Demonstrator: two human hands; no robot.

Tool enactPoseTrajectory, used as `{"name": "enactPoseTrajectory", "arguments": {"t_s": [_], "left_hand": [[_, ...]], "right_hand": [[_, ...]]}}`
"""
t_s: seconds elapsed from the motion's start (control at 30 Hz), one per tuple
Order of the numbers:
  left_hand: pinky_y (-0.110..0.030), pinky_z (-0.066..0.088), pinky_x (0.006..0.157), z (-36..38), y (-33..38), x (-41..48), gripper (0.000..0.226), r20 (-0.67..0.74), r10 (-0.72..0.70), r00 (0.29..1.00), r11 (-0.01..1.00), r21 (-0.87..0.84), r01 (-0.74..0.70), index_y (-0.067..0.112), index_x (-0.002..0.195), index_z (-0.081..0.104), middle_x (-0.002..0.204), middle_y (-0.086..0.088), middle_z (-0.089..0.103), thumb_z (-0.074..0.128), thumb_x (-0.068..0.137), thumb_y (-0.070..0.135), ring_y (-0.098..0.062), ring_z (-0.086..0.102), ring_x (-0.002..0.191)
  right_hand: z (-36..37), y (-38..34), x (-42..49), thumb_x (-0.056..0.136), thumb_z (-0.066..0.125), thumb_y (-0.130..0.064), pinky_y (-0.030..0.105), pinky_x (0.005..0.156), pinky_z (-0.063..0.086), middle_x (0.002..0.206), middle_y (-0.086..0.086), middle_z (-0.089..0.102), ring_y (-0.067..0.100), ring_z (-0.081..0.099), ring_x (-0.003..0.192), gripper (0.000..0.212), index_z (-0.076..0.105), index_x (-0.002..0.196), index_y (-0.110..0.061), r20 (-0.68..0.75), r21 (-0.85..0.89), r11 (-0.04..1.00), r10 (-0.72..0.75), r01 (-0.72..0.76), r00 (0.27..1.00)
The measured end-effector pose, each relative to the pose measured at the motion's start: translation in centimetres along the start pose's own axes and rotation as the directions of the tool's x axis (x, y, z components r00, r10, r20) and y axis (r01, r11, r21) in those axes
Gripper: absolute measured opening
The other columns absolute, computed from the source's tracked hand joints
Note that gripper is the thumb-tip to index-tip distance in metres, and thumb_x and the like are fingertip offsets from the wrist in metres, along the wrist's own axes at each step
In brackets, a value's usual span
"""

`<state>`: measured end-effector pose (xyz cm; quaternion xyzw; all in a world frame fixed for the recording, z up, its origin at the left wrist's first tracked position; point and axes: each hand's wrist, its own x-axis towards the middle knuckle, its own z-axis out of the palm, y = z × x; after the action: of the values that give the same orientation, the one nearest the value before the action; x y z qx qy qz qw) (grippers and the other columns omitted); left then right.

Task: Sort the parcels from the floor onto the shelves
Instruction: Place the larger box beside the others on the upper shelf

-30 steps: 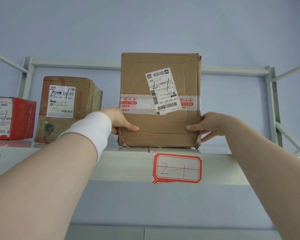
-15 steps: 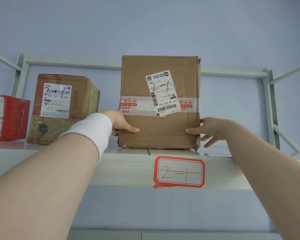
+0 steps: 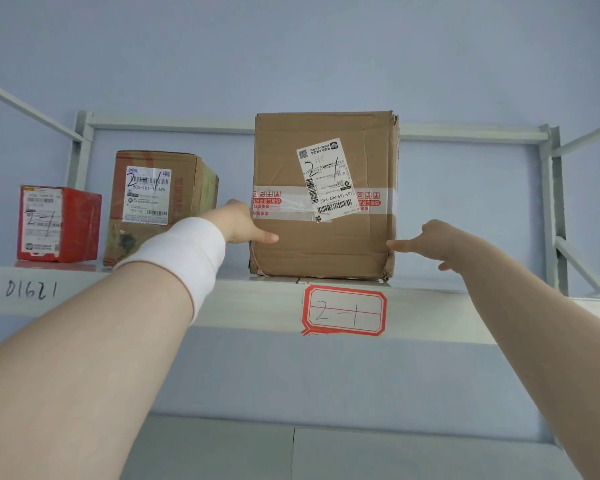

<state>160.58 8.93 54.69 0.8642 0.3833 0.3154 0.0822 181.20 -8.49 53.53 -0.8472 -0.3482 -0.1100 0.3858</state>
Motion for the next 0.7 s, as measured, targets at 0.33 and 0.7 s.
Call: {"name": "enactPoseTrajectory", "arguments": {"t_s": [0.33, 0.7], "left_hand": [[-0.031, 0.036, 0.081, -1.5, -0.2, -5.9, 0.071, -0.066, 0.05, 0.997, 0.997, 0.066, -0.046, -0.006, 0.136, 0.036, 0.14, -0.02, 0.044, 0.057, 0.089, 0.043, -0.033, 0.046, 0.125], [-0.03, 0.035, 0.078, -3.0, -1.8, -12.0, 0.068, -0.078, 0.147, 0.986, 0.988, 0.05, -0.143, 0.0, 0.137, 0.035, 0.138, -0.017, 0.046, 0.061, 0.087, 0.04, -0.022, 0.049, 0.106]], "right_hand": [[0.8, -2.1, -6.2, 0.089, 0.06, -0.037, 0.035, 0.092, 0.039, 0.135, 0.015, 0.048, 0.03, 0.046, 0.124, 0.061, 0.04, 0.133, 0.0, -0.085, -0.1, 0.984, -0.153, 0.145, 0.985], [2.6, -5.8, -13.8, 0.088, 0.06, -0.038, 0.038, 0.095, 0.039, 0.134, 0.014, 0.045, 0.031, 0.043, 0.124, 0.054, 0.045, 0.131, -0.009, -0.074, -0.253, 0.937, -0.269, 0.243, 0.96]]}}
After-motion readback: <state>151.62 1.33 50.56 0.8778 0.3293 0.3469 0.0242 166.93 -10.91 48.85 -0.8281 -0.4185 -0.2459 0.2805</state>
